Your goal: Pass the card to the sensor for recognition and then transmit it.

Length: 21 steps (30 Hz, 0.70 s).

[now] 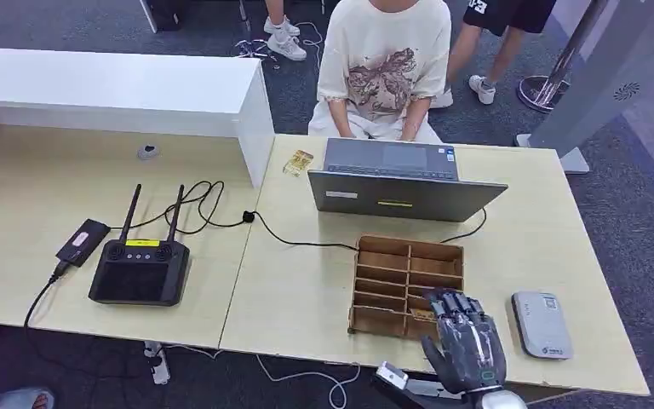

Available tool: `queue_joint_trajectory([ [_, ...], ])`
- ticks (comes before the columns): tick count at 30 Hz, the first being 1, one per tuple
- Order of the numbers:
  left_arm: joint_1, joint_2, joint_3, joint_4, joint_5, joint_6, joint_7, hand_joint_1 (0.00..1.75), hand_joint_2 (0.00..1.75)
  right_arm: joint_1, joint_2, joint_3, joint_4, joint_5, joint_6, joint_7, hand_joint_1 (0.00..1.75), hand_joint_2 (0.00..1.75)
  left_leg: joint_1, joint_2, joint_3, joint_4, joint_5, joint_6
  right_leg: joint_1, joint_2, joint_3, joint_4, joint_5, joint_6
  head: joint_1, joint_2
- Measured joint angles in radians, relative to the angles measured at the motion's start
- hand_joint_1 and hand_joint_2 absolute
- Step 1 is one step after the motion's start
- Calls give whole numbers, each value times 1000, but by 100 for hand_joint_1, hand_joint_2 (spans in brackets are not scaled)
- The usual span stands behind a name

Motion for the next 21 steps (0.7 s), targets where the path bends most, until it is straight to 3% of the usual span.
queue_joint_trajectory([
  [1, 0, 0, 2, 0, 0, 0, 0, 0, 0, 1, 0, 0, -2, 2, -4, -1, 87, 175, 0, 0, 0, 0, 0, 0, 0, 0, 0, 0, 0, 0, 0, 0],
  [5, 0, 0, 3, 0, 0, 0, -2, 0, 0, 3, 0, 0, -9, 7, -12, -5, 127, 175, 0, 0, 0, 0, 0, 0, 0, 0, 0, 0, 0, 0, 0, 0],
  [10, 1, 0, 4, 0, -3, 0, -5, 0, 0, 3, 0, 0, -24, 22, -18, -11, 126, 175, 0, 0, 0, 0, 0, 0, 0, 0, 0, 0, 0, 0, 0, 0],
  [12, 0, 0, 4, 0, -7, -1, -6, 0, 0, 4, 0, 0, -25, 21, -18, -11, 108, 175, 0, 0, 0, 0, 0, 0, 0, 0, 0, 0, 0, 0, 0, 0],
  [21, 0, 0, 4, 0, -18, -2, -6, 0, 0, 4, 2, 0, -14, 13, -13, -18, 91, 175, 0, 0, 0, 0, 0, 0, 0, 0, 0, 0, 0, 0, 0, 0],
])
